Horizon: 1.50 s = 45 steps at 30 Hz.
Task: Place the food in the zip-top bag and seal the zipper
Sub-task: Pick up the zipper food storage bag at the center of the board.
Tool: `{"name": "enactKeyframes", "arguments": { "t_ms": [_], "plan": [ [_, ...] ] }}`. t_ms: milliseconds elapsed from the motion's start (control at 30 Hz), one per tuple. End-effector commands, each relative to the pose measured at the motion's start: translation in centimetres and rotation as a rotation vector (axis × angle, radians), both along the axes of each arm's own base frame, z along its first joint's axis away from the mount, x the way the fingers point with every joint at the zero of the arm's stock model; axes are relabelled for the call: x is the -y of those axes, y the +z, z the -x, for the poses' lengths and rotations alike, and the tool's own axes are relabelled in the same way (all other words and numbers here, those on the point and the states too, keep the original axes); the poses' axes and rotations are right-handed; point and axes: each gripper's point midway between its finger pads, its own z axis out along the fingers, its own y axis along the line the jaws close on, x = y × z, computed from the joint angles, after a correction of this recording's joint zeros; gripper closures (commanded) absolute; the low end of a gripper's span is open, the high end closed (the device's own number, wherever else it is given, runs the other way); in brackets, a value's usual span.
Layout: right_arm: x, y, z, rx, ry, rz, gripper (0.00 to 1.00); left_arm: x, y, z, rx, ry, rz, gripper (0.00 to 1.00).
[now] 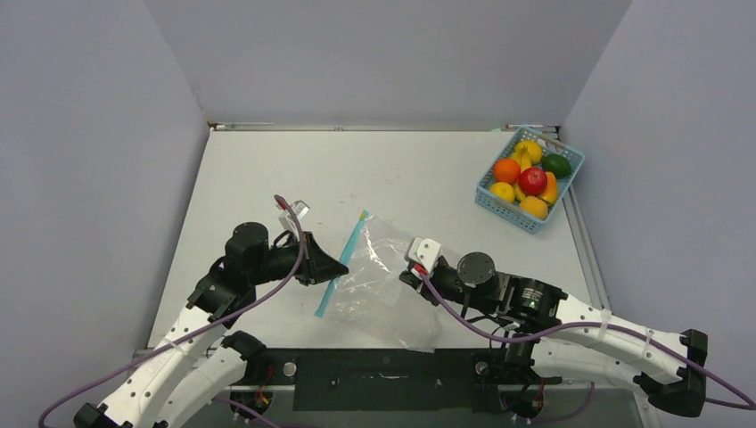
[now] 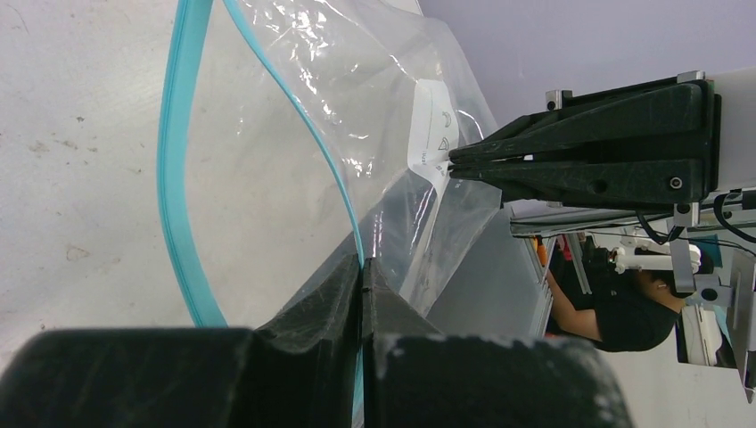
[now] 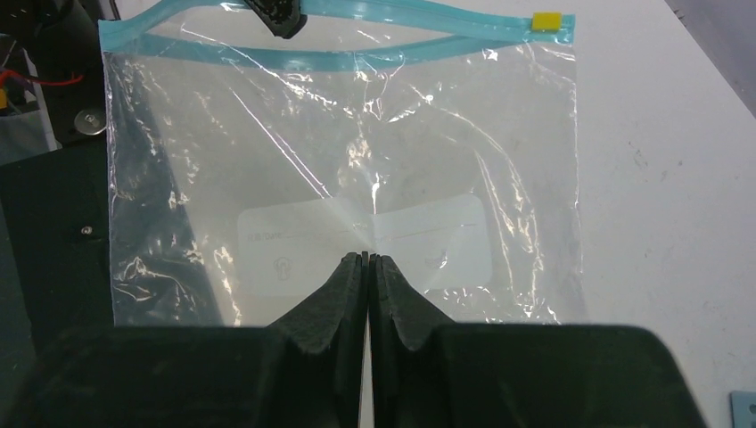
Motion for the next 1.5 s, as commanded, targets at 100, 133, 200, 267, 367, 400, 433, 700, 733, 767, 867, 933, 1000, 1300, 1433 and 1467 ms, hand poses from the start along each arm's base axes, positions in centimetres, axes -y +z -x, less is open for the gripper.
{"name": "enactKeyframes", "arguments": {
  "t_ms": [100,133,200,267,367,400,433,700,733,767,867,933,1000,1300,1433,1467],
  "plan": [
    [0.8,0.9,-1.3,-0.02,-0.124,0.003,0.92,0.0,3.9,-0.4,0.108,0.007,0.052,1.0],
    [0.9,1.0,-1.5,-0.021,-0.141,0.003,0.9,-0.1,4.1,-0.5,0.114,0.014,0.051,1.0],
    [1.2,1.3,-1.9,-0.019,-0.173,-0.005,0.78,-0.3,4.5,-0.7,0.13,0.031,0.044,1.0],
    [1.6,1.8,-2.3,-0.004,-0.204,-0.017,0.68,-0.5,5.1,-0.8,0.151,0.04,0.04,1.0],
    [1.9,2.6,-2.6,-0.015,-0.245,-0.058,0.55,-0.6,5.9,-1.2,0.182,0.053,0.034,1.0],
    [1.9,3.0,-2.7,-0.015,-0.253,-0.07,0.49,-0.7,6.2,-1.2,0.19,0.055,0.033,1.0],
    [1.9,3.4,-2.8,-0.018,-0.267,-0.082,0.44,-0.6,6.3,-1.4,0.194,0.054,0.028,1.0],
    [1.6,5.5,-4.5,-0.026,-0.37,-0.12,0.22,-1.1,6.6,-2.1,0.236,0.044,-0.084,1.0],
    [1.6,5.7,-4.7,-0.026,-0.386,-0.128,0.2,-1.3,6.6,-2.1,0.239,0.042,-0.1,1.0],
    [1.6,5.9,-4.9,-0.035,-0.404,-0.141,0.18,-1.3,6.6,-2.1,0.244,0.037,-0.113,1.0],
    [1.2,6.5,-5.2,-0.048,-0.425,-0.175,0.16,-1.5,6.4,-2.2,0.24,0.028,-0.15,1.0],
    [0.7,7.0,-5.3,-0.067,-0.435,-0.195,0.16,-1.6,6.2,-2.4,0.241,0.031,-0.164,1.0],
    [0.2,7.6,-5.5,-0.105,-0.452,-0.215,0.15,-1.5,6.0,-2.6,0.238,0.032,-0.171,1.0],
    [-3.2,9.7,-6.1,-0.246,-0.492,-0.244,0.16,-1.0,5.1,-3.1,0.209,0.036,-0.171,1.0],
    [-4.7,10.3,-7.0,-0.273,-0.521,-0.264,0.18,-0.9,5.0,-3.3,0.197,0.043,-0.176,1.0],
    [-4.9,10.6,-7.1,-0.281,-0.526,-0.275,0.18,-0.9,5.0,-3.4,0.195,0.046,-0.178,1.0]
  ]
}}
